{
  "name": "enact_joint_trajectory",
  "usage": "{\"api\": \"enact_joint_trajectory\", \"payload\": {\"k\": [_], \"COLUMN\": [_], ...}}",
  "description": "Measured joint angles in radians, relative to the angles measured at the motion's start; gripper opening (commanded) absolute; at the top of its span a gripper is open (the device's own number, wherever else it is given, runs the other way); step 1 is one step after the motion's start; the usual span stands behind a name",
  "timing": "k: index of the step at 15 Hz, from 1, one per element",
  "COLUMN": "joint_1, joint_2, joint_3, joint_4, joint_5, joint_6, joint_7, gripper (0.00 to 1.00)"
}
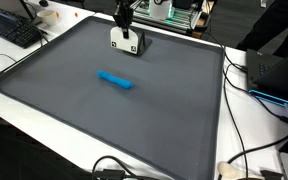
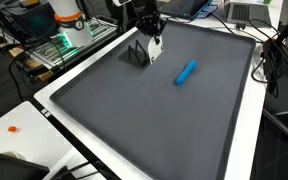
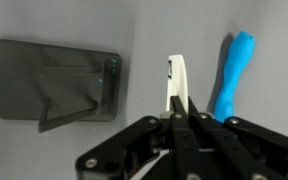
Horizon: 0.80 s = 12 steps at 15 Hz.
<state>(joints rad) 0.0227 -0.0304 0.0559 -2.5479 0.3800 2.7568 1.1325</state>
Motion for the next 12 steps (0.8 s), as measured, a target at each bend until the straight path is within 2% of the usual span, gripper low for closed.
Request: {"api": "enact_joint_trajectory", "payload": {"k": [5,8,12], "joint_1": [0.003,0.015,0.04], "joint_2": [0.039,0.106,0.225], "joint_3": [0.0,0.003,0.006], "joint_4": [0.184,0.316,0.469], "joint_5": [-0.179,-0.207,-0.229], "joint_6": [-0.212,-0.331,-0.434], "joint_7": [-0.052,-0.156,-0.31], "gripper": [0.01,0.01,0.01]}}
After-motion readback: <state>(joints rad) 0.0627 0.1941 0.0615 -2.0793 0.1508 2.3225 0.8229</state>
